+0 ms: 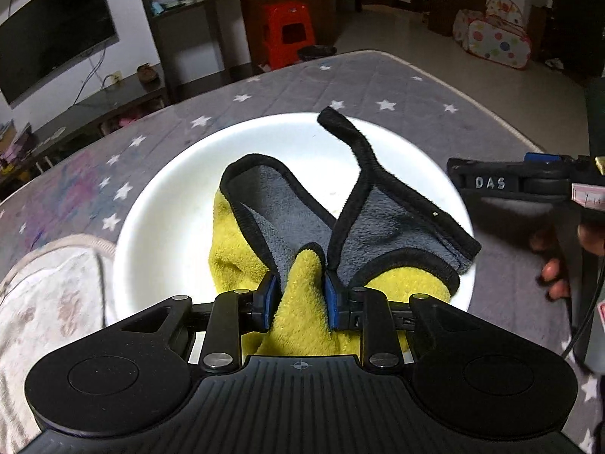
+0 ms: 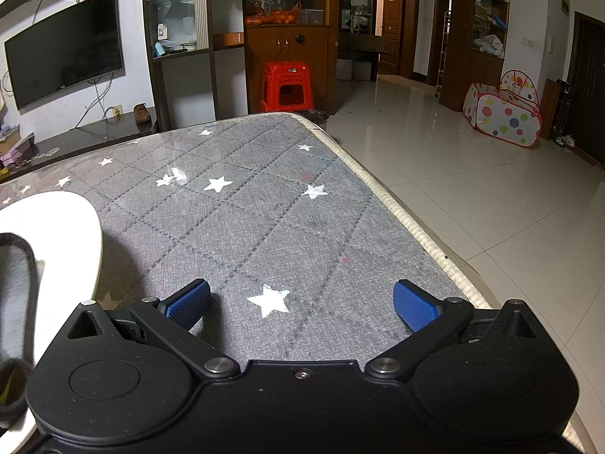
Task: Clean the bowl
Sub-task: 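Sweep the cloth along the bowl wall toward the rim with the left tool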
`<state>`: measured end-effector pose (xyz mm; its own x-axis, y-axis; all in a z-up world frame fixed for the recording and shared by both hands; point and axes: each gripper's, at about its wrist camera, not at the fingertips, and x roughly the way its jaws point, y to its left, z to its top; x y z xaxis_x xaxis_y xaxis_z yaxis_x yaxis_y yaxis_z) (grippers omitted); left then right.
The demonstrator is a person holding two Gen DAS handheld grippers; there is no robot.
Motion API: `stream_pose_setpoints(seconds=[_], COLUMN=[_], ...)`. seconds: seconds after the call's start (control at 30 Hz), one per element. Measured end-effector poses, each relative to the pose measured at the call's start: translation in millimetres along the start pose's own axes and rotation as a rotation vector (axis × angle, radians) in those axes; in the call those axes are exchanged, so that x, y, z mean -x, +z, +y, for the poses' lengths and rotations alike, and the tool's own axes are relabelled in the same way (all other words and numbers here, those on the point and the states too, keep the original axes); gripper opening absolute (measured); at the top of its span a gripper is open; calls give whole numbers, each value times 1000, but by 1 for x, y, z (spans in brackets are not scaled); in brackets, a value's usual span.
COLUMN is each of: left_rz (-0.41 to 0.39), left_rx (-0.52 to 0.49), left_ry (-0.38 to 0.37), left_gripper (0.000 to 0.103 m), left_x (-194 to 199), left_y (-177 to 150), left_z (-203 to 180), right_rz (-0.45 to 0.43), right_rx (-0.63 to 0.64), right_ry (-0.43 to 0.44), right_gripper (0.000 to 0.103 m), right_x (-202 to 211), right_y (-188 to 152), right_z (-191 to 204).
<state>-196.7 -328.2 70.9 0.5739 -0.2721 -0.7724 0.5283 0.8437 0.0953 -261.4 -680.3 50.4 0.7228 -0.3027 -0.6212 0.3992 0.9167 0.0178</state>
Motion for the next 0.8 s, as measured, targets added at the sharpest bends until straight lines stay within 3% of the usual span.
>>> stream_pose_setpoints(seconds=[0.33, 0.53, 0.8], left_rz=[-28, -38, -39], left_rx=[17, 26, 61], left_ry=[9, 47, 41], left_gripper=[27, 32, 35], left_x=[-23, -36, -41], left_y=[25, 39, 43], left_z=[-8, -8, 3], right_rz=[0, 0, 0], right_rx=[0, 0, 0], right_ry=[0, 0, 0], right_gripper=[103, 103, 103], right_x=[0, 0, 0], right_y=[0, 0, 0], right_z=[-1, -1, -1])
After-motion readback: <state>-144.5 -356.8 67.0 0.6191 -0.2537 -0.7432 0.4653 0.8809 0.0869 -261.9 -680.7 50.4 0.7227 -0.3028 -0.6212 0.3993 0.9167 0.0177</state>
